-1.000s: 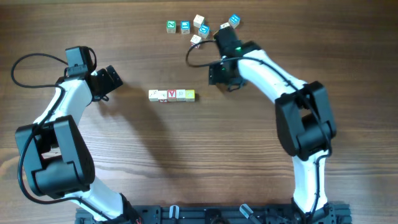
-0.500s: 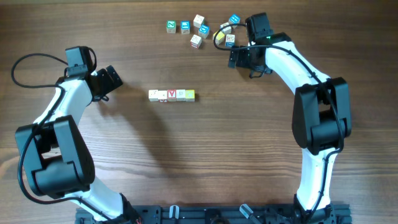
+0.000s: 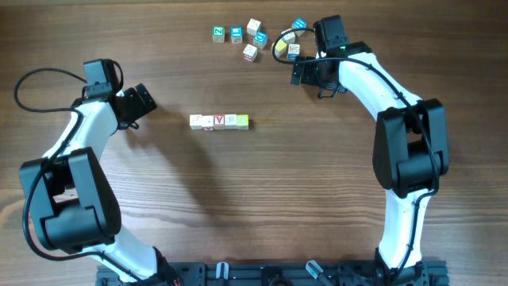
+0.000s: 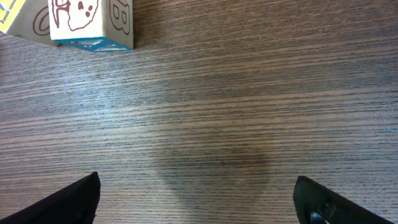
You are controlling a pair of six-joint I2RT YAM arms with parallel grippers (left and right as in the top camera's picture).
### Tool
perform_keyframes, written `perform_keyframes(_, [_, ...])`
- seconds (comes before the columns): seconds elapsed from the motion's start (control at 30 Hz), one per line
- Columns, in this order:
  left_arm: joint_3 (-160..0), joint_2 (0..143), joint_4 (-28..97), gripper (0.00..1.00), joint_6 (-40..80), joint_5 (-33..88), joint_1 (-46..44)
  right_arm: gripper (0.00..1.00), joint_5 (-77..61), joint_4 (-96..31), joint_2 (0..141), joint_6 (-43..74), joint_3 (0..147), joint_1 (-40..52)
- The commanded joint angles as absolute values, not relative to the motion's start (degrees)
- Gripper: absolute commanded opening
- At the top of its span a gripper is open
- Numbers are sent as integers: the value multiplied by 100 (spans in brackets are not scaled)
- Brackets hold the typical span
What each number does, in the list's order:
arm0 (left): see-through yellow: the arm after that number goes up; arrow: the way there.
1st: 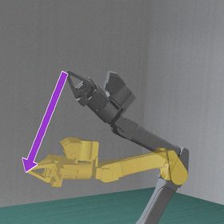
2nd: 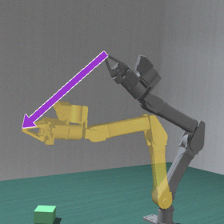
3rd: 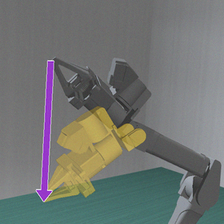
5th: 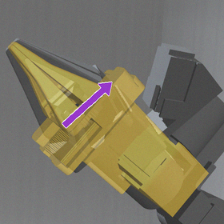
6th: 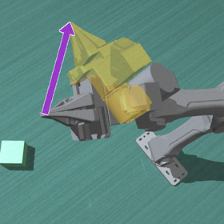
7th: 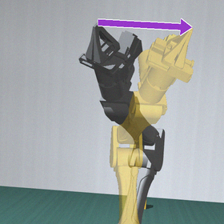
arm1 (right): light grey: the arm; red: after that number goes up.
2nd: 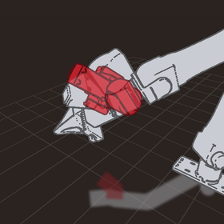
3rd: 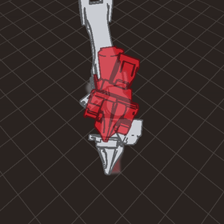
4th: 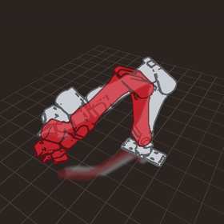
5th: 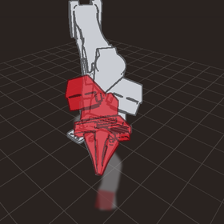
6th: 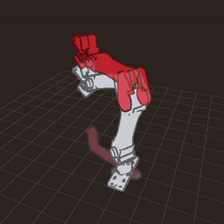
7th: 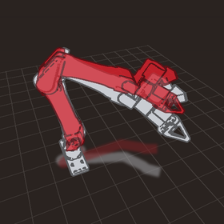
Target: Form a horizontal line
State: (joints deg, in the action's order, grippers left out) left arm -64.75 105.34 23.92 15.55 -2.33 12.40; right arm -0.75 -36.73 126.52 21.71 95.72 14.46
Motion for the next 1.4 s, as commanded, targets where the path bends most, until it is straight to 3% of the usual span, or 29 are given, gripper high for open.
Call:
perform_keyframes(0.0, [-6449, 10575, 2377, 100, 1546, -307, 1256, 100, 25, -3647, 12449, 2099, 9706, 1459])
perform_keyframes(0.1, [-6449, 10575, 1813, 100, 1581, -255, 1256, 100, 25, -3645, 12449, 2102, 9706, 1459])
perform_keyframes(0.27, [-6451, 10573, 1210, 100, 1673, 2869, 1223, 100, 23, -3645, 12449, 2102, 9706, 1459])
perform_keyframes(0.3, [-6451, 10573, 832, 83, 1688, 3336, 1221, 100, 25, -3645, 12449, 2099, 9706, 1459])
perform_keyframes(0.37, [-6619, 10573, 495, 81, 2375, 3710, 1221, 100, 25, -3645, 12449, 2104, 9706, 1459])
perform_keyframes(0.47, [-8162, 10578, 2158, 81, 2569, 3210, 965, 100, 25, -3645, 12449, 2099, 9706, 1459])
perform_keyframes(0.57, [-9697, 10663, 4106, 82, 1826, 1280, 198, 100, 25, -3645, 12449, 2102, 9706, 1459])
perform_keyframes(0.67, [-9830, 10805, 4556, 94, 1149, 167, -593, 100, 23, -3645, 12449, 2099, 9706, 1459])
perform_keyframes(0.73, [-9828, 11131, 4615, 93, 1155, 368, -633, 100, 25, -3647, 12449, 2102, 9706, 1459])
perform_keyframes(0.77, [-9828, 11288, 4637, 84, 1157, 381, -633, 100, 23, -3647, 12449, 2102, 9706, 1459])
perform_keyframes(0.8, [-9828, 11577, 4746, 60, 1155, 379, -646, 100, 25, -3647, 12449, 2102, 9706, 1459])
perform_keyframes(0.9, [-9826, 12062, 4875, 31, 1153, 331, -670, 100, 23, -3647, 12449, 2102, 9706, 1459])
perform_keyframes(0.93, [-9826, 12162, 4893, 12, 1151, 329, -670, 100, 23, -3647, 12449, 2097, 9706, 1459])
perform_keyframes(0.97, [-9826, 12248, 4901, 4, 1153, 333, -670, 100, 23, -3645, 12449, 2104, 9706, 1459])
perform_keyframes(1.37, [-9367, 12597, 5301, 4, 1107, 338, -694, 99, 25, -3645, 12449, 2102, 9706, 1459])
